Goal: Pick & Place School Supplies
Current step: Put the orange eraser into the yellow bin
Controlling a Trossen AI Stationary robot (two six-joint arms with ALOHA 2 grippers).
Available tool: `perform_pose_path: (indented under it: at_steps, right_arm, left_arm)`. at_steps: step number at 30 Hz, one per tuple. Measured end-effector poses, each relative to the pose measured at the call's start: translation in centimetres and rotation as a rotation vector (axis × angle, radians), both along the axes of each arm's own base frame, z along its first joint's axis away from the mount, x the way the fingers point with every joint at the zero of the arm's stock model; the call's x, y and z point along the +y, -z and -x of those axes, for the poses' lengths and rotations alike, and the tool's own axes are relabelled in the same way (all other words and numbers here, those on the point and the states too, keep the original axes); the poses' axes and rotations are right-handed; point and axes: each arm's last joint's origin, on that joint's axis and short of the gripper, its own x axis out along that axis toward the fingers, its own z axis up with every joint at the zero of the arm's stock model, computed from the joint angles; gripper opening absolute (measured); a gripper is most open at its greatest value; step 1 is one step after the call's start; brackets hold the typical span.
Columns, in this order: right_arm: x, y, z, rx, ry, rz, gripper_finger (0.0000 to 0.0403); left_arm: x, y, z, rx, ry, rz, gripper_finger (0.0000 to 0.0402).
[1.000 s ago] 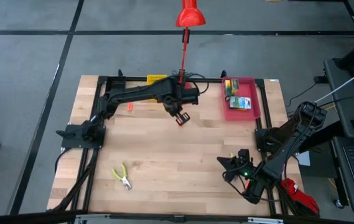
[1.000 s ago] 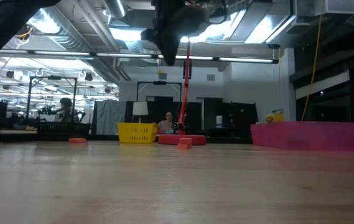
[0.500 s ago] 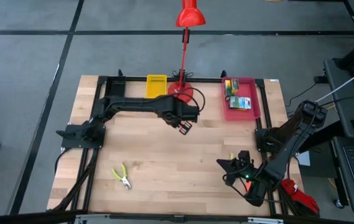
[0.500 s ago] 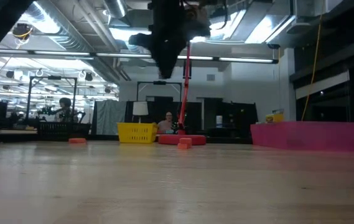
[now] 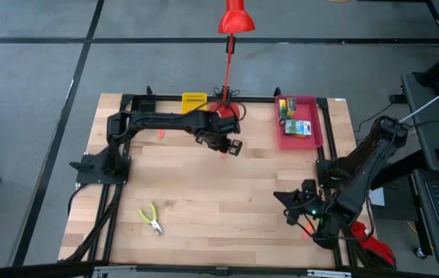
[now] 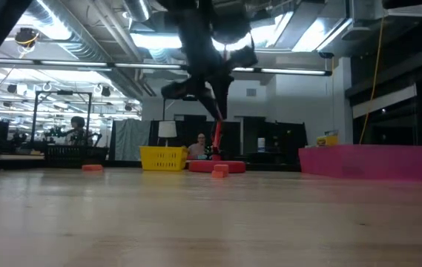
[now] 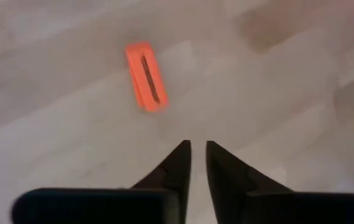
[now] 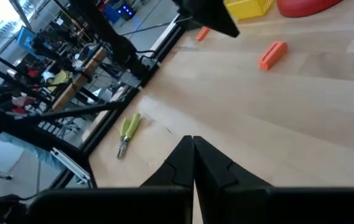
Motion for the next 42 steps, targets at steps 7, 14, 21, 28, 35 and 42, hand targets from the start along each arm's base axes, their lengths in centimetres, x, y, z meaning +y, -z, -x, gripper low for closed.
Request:
perform_pose_path:
  at_steps: [7,14,21,28,35,42]
  right_arm:
    - [-1.4,-1.3,0.3,-0.013,0.019,-0.013,0.0006]
    - [-2.2,-2.1,0.4,-0.019,0.030,-0.015,0.0006]
    - [-2.4,-2.4,0.6,-0.026,0.030,-0.026,0.0007]
    - [-2.4,-2.5,0.6,-0.030,0.030,-0.034,0.0007]
    - [-2.4,-2.5,0.6,-0.028,0.027,-0.031,0.0007]
    - [-2.3,-2.6,0.5,-0.034,0.023,-0.030,0.0007]
  left_arm:
    - [2.3,1.2,0.2,-0.008,0.024,-0.026,0.0138]
    - [2.9,2.7,-0.5,0.009,0.012,-0.074,0.0198]
    - [3.0,5.5,-1.2,0.073,0.024,-0.059,0.0201]
    - [3.2,5.8,-1.5,0.059,0.016,-0.090,0.0199]
    - [3.0,7.1,-2.0,0.071,0.030,-0.083,0.0198]
    - [2.9,7.8,-2.2,0.075,0.033,-0.058,0.0194]
